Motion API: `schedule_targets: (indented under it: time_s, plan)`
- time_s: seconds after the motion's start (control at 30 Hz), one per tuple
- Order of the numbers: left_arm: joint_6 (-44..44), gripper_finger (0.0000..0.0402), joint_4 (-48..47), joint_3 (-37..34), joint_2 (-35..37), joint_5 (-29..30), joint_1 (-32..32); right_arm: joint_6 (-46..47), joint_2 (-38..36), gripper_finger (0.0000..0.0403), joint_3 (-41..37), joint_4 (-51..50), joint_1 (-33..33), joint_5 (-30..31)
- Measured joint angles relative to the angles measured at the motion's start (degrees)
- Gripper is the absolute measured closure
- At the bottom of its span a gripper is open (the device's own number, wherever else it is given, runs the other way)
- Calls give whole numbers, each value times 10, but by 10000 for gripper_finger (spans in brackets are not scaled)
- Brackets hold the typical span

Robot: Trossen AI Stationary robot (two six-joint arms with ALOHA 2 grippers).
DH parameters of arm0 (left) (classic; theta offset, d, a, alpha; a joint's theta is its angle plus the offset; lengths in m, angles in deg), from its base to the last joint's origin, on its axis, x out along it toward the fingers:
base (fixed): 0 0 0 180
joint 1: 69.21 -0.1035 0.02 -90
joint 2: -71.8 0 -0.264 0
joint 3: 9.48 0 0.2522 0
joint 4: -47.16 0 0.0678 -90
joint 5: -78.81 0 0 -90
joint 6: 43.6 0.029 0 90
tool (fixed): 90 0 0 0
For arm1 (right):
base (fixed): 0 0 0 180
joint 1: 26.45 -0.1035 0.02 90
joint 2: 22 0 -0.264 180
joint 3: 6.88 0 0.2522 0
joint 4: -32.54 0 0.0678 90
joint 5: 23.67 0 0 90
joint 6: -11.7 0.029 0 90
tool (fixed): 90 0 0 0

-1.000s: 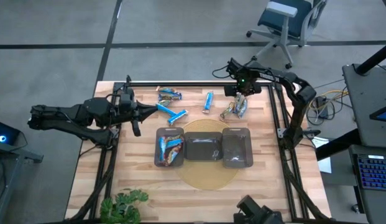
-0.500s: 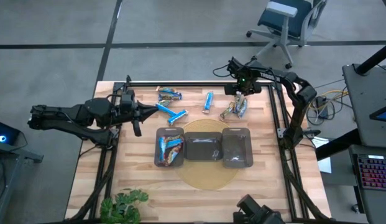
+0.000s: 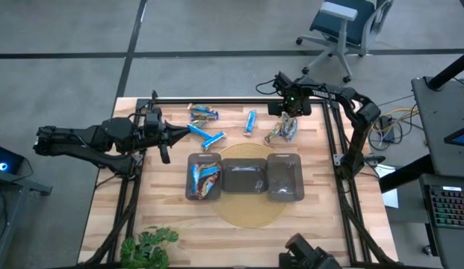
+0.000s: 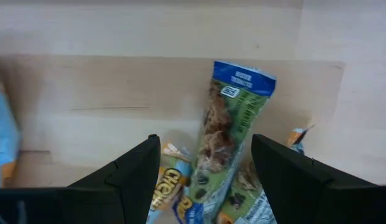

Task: Pick and place Granola Bars by type
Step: Put the blue granola bar into the center black bin

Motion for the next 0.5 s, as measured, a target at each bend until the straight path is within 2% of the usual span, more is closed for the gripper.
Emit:
schedule_targets:
  time_s: [0.5]
  plan:
    - [0, 401, 0, 0, 0, 0, 0, 2, 2, 161, -53, 43, 3, 2]
